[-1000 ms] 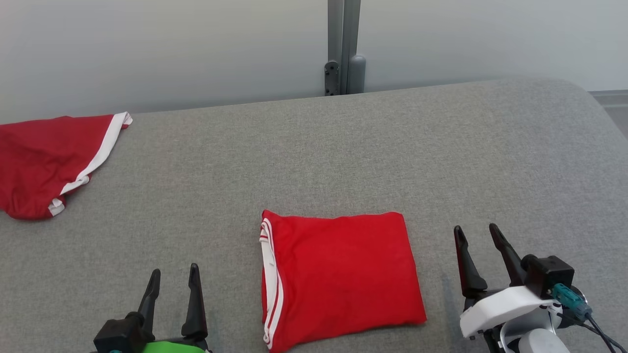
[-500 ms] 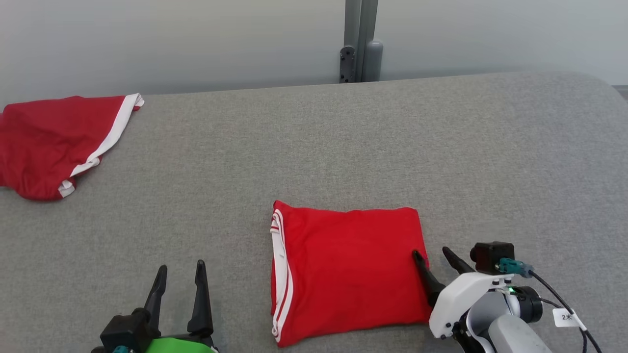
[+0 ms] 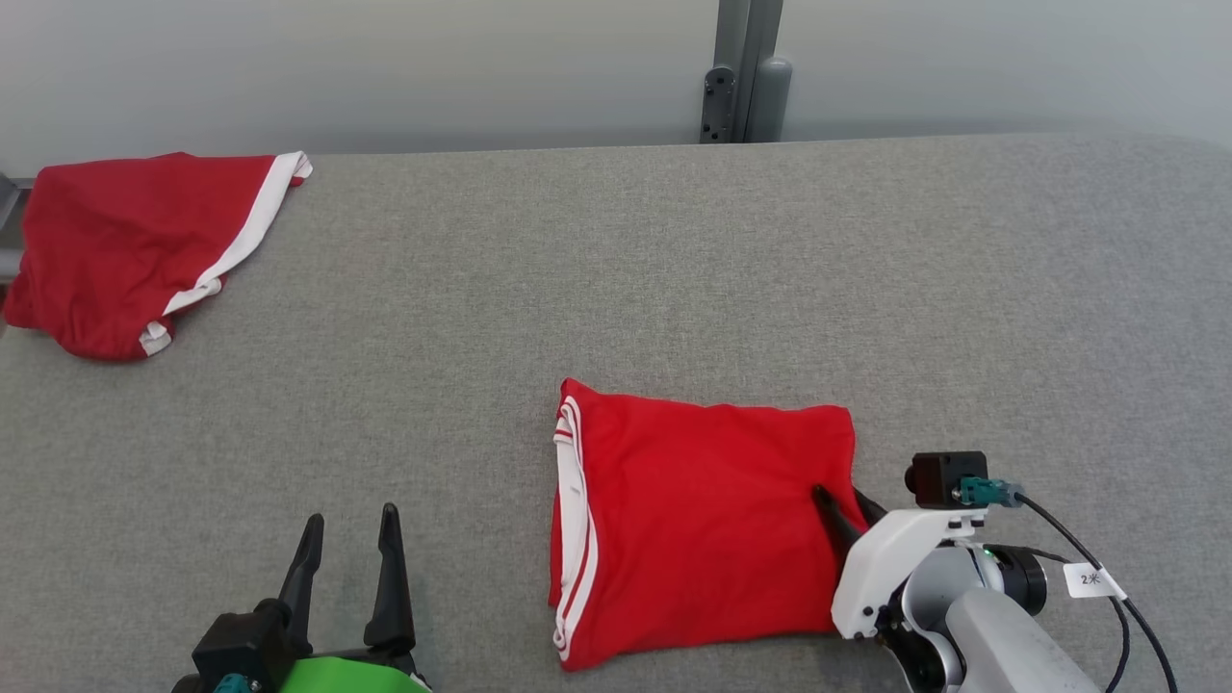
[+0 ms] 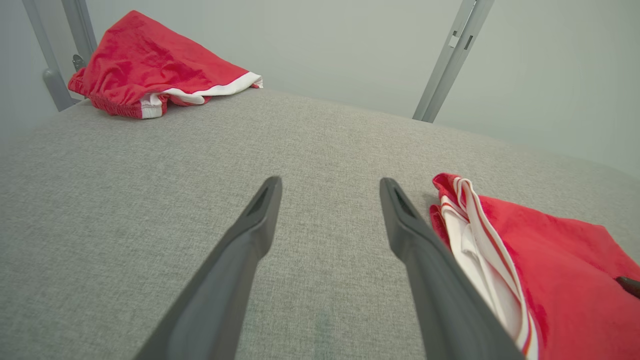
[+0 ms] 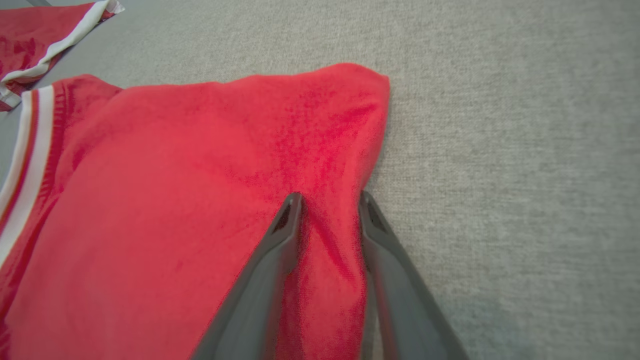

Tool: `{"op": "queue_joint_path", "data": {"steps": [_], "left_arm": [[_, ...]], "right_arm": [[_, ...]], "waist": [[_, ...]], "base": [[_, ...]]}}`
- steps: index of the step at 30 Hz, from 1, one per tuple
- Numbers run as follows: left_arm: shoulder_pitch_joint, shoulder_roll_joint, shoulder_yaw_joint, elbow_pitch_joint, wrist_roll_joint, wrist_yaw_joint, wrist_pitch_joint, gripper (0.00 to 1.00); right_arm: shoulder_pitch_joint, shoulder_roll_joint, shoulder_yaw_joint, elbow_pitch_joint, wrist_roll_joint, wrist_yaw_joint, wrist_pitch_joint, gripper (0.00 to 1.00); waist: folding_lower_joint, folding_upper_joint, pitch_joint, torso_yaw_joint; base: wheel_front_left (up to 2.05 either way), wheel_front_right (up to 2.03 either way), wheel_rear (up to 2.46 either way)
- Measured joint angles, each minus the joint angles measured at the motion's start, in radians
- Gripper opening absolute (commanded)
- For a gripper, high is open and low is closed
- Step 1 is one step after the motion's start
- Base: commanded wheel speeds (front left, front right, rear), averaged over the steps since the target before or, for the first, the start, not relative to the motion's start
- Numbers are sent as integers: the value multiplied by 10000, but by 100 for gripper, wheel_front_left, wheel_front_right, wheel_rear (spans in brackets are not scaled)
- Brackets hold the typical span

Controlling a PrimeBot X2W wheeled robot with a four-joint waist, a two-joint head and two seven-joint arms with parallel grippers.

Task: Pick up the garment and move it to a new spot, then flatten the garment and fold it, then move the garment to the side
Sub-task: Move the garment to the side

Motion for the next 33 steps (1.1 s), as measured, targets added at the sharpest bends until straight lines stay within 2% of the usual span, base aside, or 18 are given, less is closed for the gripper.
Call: {"op": "queue_joint_path", "data": {"steps": [2, 9, 16, 25, 33], "left_arm": [[0, -15, 17, -19, 27, 2, 0, 100], [-4, -38, 105, -109, 159, -23, 0, 100], [-113, -38, 173, -288, 307, -105, 0, 100], [-479, 69, 96, -583, 537, -196, 0, 100], [-1028, 393, -153, -1064, 846, -242, 328, 100]], "right_arm": [[-80, -2, 105, 88, 109, 0, -6, 0], [-339, -224, 123, 230, 263, 10, -508, 0], [-854, -669, -286, 339, 182, 10, -991, 0], [-1894, -1141, -790, 472, 42, 8, -1189, 0], [-2971, -1198, -1049, 920, 12, 8, -1505, 0]], "waist": [[0, 0, 17, -46], [0, 0, 92, -365], [0, 0, 236, -981], [0, 1, 599, -2194], [0, 0, 1162, -3509]], "base": [[0, 0, 0], [0, 0, 0], [0, 0, 0], [0, 0, 0], [0, 0, 0]]}}
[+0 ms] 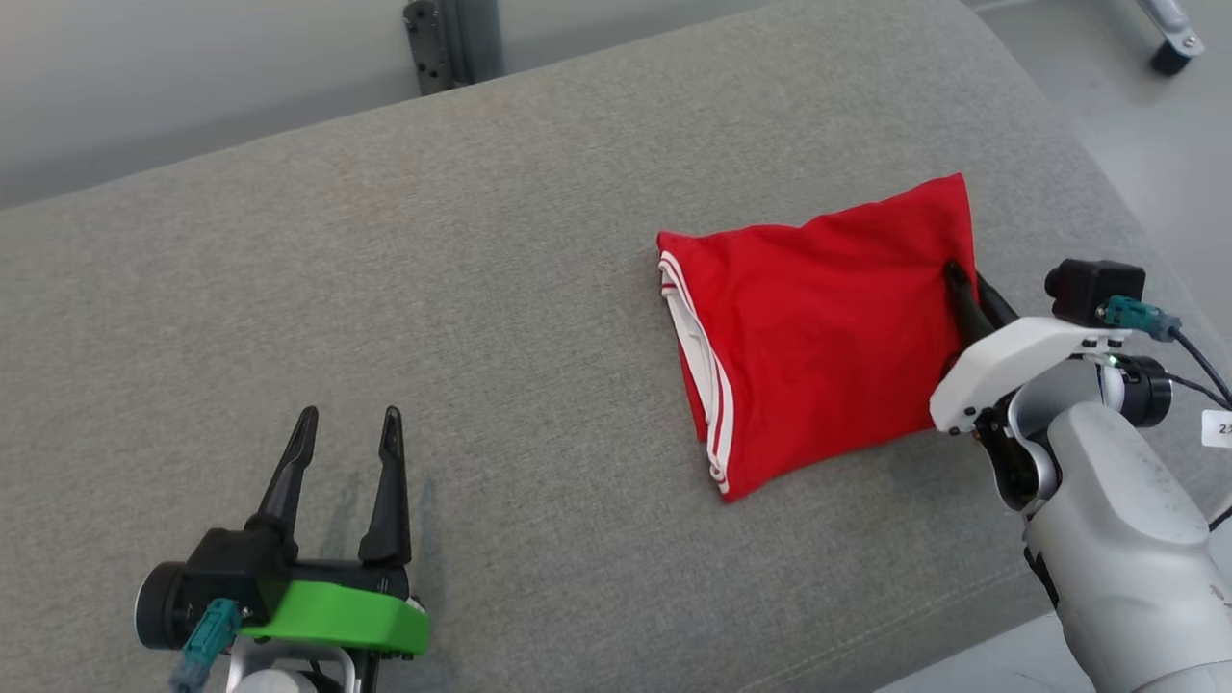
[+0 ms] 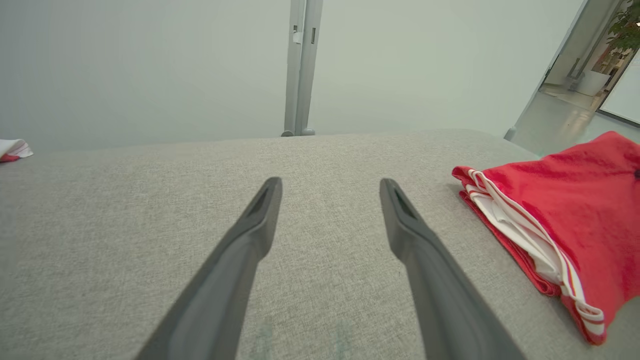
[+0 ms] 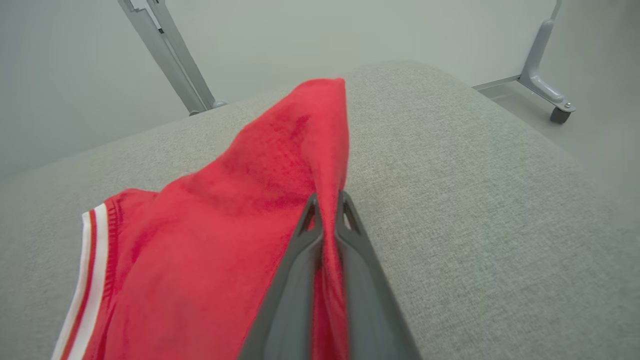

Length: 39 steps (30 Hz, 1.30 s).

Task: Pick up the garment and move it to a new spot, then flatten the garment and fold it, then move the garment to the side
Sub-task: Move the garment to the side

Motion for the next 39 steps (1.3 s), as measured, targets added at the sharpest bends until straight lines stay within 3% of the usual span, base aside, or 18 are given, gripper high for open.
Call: {"op": "queue_joint_path", "data": {"steps": [8, 13, 23, 29, 30, 31, 32, 33, 39], "left_arm": [[-337, 293, -155, -644, 228, -10, 464, 100], [-424, 489, -192, -874, 324, 36, 694, 100], [-430, 742, -182, -1417, 401, 151, 909, 100], [-442, 823, -251, -1578, 418, 201, 991, 100], [-442, 823, -261, -1580, 418, 221, 989, 100], [-442, 821, -265, -1580, 418, 230, 988, 100], [-443, 817, -267, -1580, 416, 236, 980, 100], [-444, 811, -263, -1574, 416, 242, 966, 100], [-528, 671, -311, -1358, 336, 299, 746, 100]], "right_arm": [[-1121, -6, -73, 713, 90, 0, -410, 0], [-1863, -426, -167, 1292, 117, 0, -594, 0], [-3051, -1843, -623, 2493, -27, 0, -832, 0], [-3472, -2173, -696, 3348, -385, 0, -1014, 0], [-3516, -2230, -756, 3501, -466, 0, -1076, 5], [-3565, -2280, -836, 3647, -535, -2, -1127, 33], [-3614, -2320, -941, 3776, -621, 0, -1202, 53], [-3648, -2345, -1028, 3862, -711, -2, -1254, 100], [-3701, -1900, -1101, 3739, -1198, 0, -1373, 100]], "waist": [[0, 0, 802, -617], [1, 0, 1293, -703], [0, 0, 1790, -52], [0, 0, 2054, 399], [0, 0, 2086, 463], [1, 0, 2112, 521], [0, 1, 2136, 576], [0, 0, 2154, 624], [0, 0, 2019, 779]], "base": [[0, 0, 0], [0, 0, 0], [0, 0, 0], [0, 0, 0], [0, 0, 0], [0, 0, 0], [0, 0, 0], [0, 0, 0], [0, 0, 0]]}}
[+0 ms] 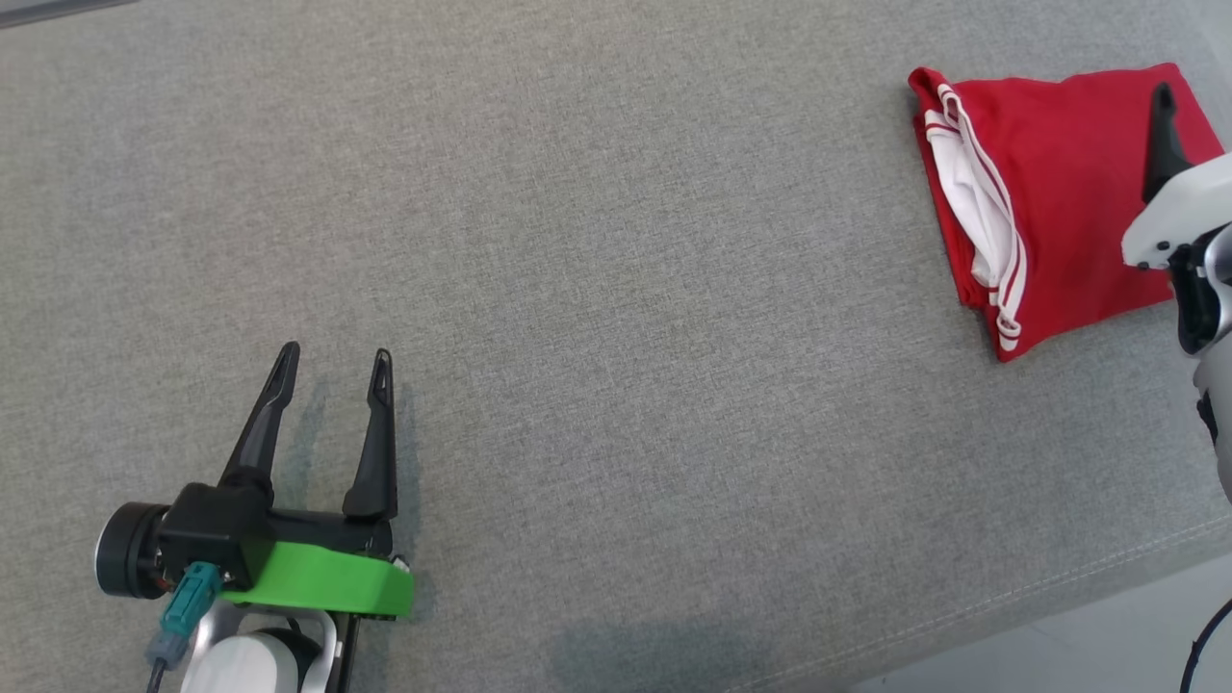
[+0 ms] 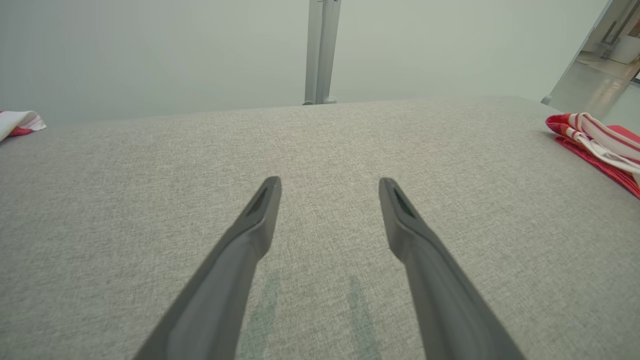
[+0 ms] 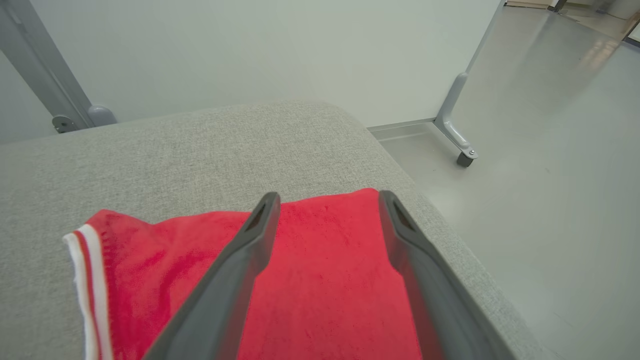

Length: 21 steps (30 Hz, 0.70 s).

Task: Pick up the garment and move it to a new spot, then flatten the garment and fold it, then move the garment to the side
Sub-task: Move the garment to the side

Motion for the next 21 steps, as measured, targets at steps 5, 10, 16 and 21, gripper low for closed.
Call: {"op": "queue_joint_path", "data": {"steps": [5, 10, 16, 21], "left_arm": [[-23, -142, 40, 330, -140, 40, -297, 100], [-60, -309, 215, 784, -368, 117, -593, 100], [-12, -493, 506, 1517, -644, 173, -917, 100], [174, -667, 780, 2090, -717, 311, -1012, 100]], "right_arm": [[153, 263, 322, -917, -146, -2, -35, 100], [783, 608, 832, -1931, -113, 0, -42, 100], [2051, 1275, 1085, -3352, 84, -2, -42, 100], [3377, 1802, 1101, -4541, -169, -2, -42, 100]], "waist": [[0, 0, -342, 92], [0, 0, -840, 241], [0, -1, -1603, 511], [0, 0, -2290, 814]], "base": [[0, 0, 0], [0, 0, 0], [0, 0, 0], [0, 0, 0]]}}
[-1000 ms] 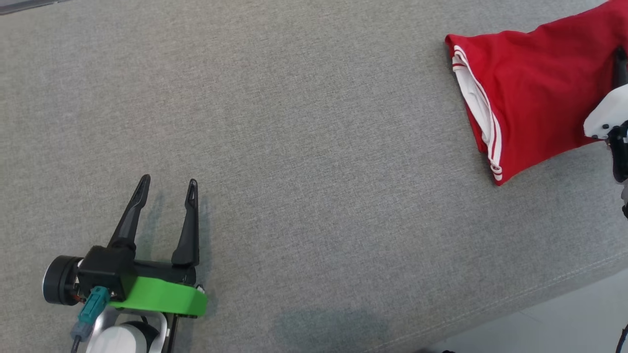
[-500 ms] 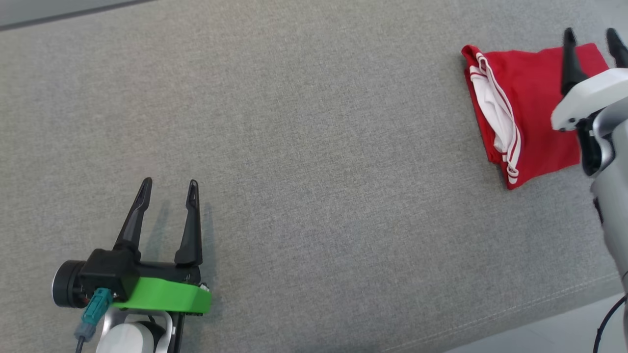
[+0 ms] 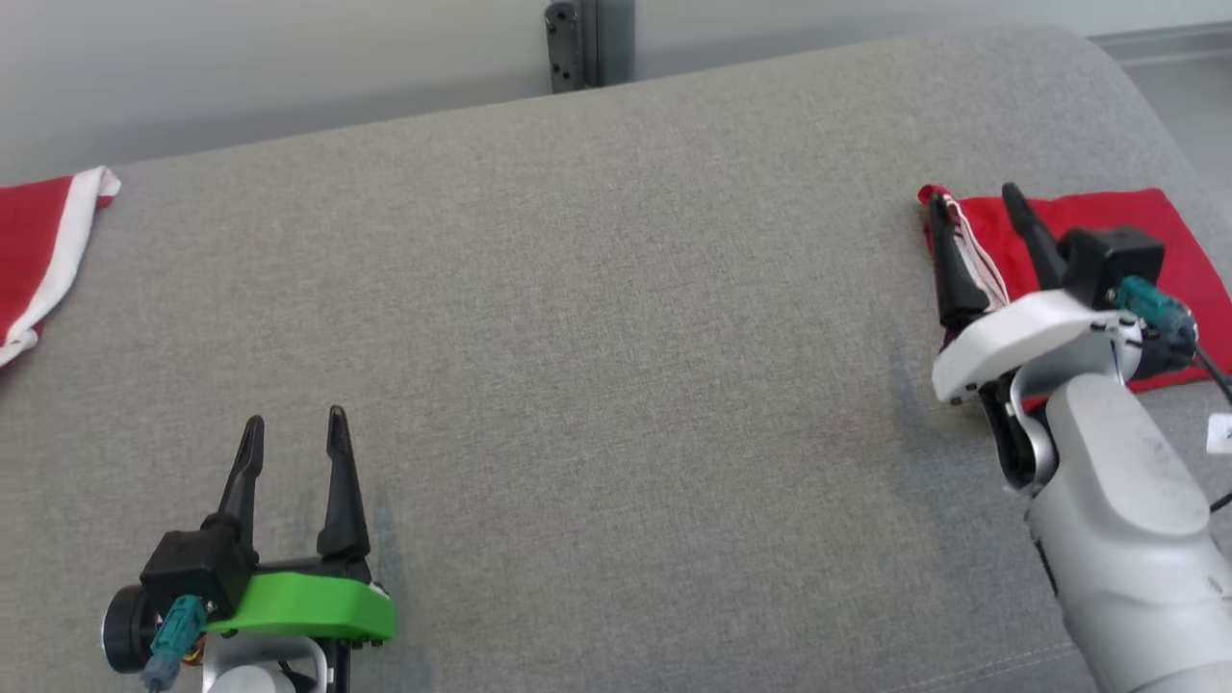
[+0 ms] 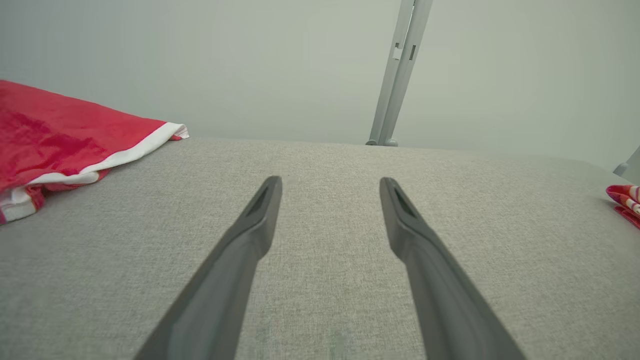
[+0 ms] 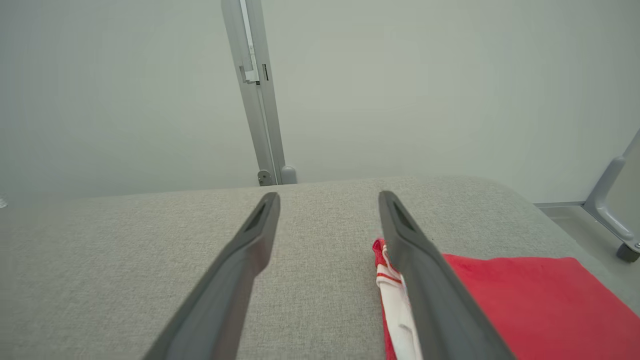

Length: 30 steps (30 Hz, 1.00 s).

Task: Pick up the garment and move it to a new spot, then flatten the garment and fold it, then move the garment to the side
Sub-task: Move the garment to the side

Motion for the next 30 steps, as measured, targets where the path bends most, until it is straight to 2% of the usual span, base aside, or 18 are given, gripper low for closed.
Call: {"op": "queue_joint_path", "data": {"steps": [4, 9, 16, 22, 30], "left_arm": [[322, -140, 213, 314, -17, 115, -33, 100], [778, -293, 420, 274, 33, 151, -46, 100], [1312, -389, 506, 146, 240, 67, -46, 100], [1375, -477, 577, 107, 449, -69, -48, 100], [1367, -552, 564, 109, 516, -119, -48, 100]], "right_arm": [[1180, 616, -134, -901, -196, -4, 0, 100], [2832, 1066, -460, -2092, -560, -6, -2, 100], [4671, 1325, -786, -3580, -915, -6, 138, 100], [5357, 1350, -639, -4493, -767, -6, 556, 100], [5420, 1350, -614, -4734, -740, -6, 690, 100]], "waist": [[0, 0, -500, 317], [0, 0, -940, 837], [0, 0, -1384, 1392], [0, 0, -1512, 1436], [0, 0, -1437, 1332]], "base": [[0, 0, 0], [0, 0, 0], [0, 0, 0], [0, 0, 0], [0, 0, 0]]}}
